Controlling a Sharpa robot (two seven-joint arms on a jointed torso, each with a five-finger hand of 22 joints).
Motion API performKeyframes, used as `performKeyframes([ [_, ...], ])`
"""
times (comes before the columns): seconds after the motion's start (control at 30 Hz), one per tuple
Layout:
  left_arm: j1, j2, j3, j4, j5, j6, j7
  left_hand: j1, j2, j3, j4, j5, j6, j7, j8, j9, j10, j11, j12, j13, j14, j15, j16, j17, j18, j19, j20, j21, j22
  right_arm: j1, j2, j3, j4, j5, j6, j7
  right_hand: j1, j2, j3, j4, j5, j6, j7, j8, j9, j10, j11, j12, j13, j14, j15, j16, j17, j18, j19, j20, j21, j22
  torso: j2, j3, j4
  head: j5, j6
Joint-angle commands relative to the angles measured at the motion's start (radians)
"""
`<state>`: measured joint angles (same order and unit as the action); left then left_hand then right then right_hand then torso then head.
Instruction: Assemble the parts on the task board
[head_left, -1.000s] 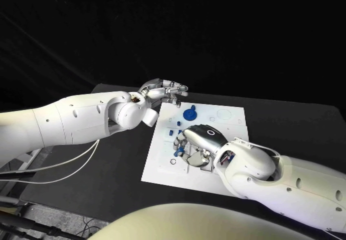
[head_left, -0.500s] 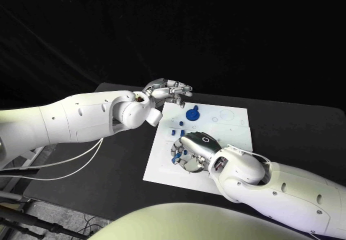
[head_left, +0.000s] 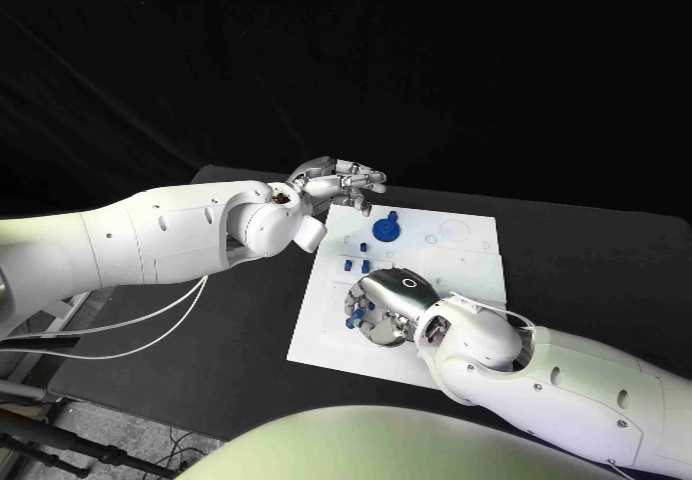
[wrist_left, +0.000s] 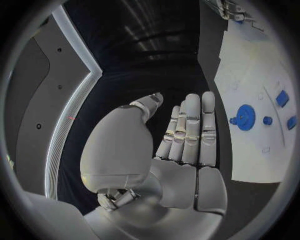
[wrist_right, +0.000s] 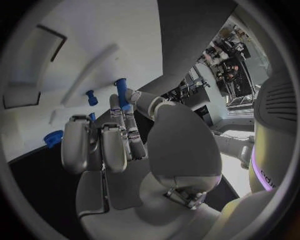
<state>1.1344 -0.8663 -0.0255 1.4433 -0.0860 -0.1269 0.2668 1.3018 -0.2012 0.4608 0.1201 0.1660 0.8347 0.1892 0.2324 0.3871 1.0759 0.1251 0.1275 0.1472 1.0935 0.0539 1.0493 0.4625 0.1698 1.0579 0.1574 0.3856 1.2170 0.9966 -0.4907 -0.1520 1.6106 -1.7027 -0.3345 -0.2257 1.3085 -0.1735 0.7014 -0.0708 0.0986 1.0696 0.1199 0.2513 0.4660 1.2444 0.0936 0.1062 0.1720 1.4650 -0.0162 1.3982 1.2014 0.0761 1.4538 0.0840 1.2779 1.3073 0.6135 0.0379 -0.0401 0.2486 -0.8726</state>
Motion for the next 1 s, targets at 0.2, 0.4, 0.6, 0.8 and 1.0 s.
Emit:
performKeyframes([
  [0.2,0.001,0.000,0.001,0.002,0.001,0.016,0.005,0.005,0.003,-0.005,0.000,0.000,-0.007,-0.001,0.003,-0.001,-0.006,0.002,0.000,0.002,-0.008,-0.001,-0.006,-0.001,0.009,0.009,0.000,-0.006,-0.001,-0.003,0.001,-0.001,-0.004,-0.064,0.055,-0.025,0.018,0.019,0.016,-0.010,0.006,0.005,0.002,0.004,0.002,0.045,-0.042,0.002,0.036,0.034,-0.008,-0.002,-0.002,-0.016,0.001,-0.004,-0.002,0.185,0.000,-0.0004,-0.0001,-0.004,0.000],
  [0.4,0.001,-0.001,0.001,0.003,0.001,0.015,0.005,0.005,0.003,-0.006,0.001,0.000,-0.008,-0.001,0.004,-0.001,-0.007,0.002,0.001,0.002,-0.008,-0.001,-0.006,-0.001,0.010,0.009,0.000,-0.007,-0.002,-0.004,0.007,-0.001,-0.003,-0.092,0.065,-0.034,0.017,0.017,0.017,-0.012,0.006,0.003,0.002,0.004,0.003,0.044,-0.042,0.000,0.036,0.034,-0.008,-0.001,-0.002,-0.016,0.000,-0.004,-0.003,0.185,0.000,-0.0004,-0.0001,-0.002,0.000],
  [0.6,0.001,-0.001,0.001,0.003,0.001,0.014,0.004,0.005,0.003,-0.006,0.001,0.000,-0.008,-0.001,0.004,-0.001,-0.007,0.002,0.001,0.002,-0.008,-0.001,-0.006,-0.001,0.010,0.009,0.000,-0.007,-0.002,-0.007,0.019,-0.004,0.002,-0.101,0.070,-0.025,0.001,0.004,0.009,-0.015,0.010,-0.006,0.005,-0.001,0.005,0.034,-0.039,-0.008,0.041,0.033,-0.005,-0.004,-0.008,-0.015,-0.003,-0.002,-0.007,0.183,0.000,-0.0003,-0.0006,-0.003,0.000],
  [0.8,0.001,-0.002,0.001,0.005,0.000,0.014,0.003,0.005,0.004,-0.007,0.002,0.000,-0.009,0.000,0.005,-0.001,-0.007,0.002,0.001,0.002,-0.008,-0.001,-0.006,-0.001,0.010,0.009,0.000,-0.008,-0.002,-0.009,0.026,-0.007,-0.004,-0.078,0.069,-0.035,-0.072,-0.037,-0.029,0.008,0.053,-0.071,0.026,-0.037,-0.004,-0.046,-0.010,-0.045,0.031,0.028,0.019,-0.009,-0.025,-0.008,-0.024,0.017,-0.051,0.170,0.000,-0.0008,0.0003,-0.008,0.000],
  [1.0,0.002,-0.003,0.001,0.005,-0.001,0.014,0.000,0.005,0.004,-0.007,0.002,0.000,-0.009,0.000,0.005,-0.001,-0.007,0.002,0.001,0.002,-0.008,-0.001,-0.006,-0.001,0.010,0.009,0.000,-0.008,-0.002,-0.010,0.025,-0.008,-0.008,-0.066,0.050,-0.050,-0.088,-0.057,-0.050,0.012,0.059,-0.097,0.035,-0.051,-0.009,-0.125,0.006,-0.043,0.012,0.020,0.033,-0.020,-0.050,0.004,-0.050,0.031,-0.111,0.154,0.000,0.0000,-0.0002,-0.008,0.000],
])
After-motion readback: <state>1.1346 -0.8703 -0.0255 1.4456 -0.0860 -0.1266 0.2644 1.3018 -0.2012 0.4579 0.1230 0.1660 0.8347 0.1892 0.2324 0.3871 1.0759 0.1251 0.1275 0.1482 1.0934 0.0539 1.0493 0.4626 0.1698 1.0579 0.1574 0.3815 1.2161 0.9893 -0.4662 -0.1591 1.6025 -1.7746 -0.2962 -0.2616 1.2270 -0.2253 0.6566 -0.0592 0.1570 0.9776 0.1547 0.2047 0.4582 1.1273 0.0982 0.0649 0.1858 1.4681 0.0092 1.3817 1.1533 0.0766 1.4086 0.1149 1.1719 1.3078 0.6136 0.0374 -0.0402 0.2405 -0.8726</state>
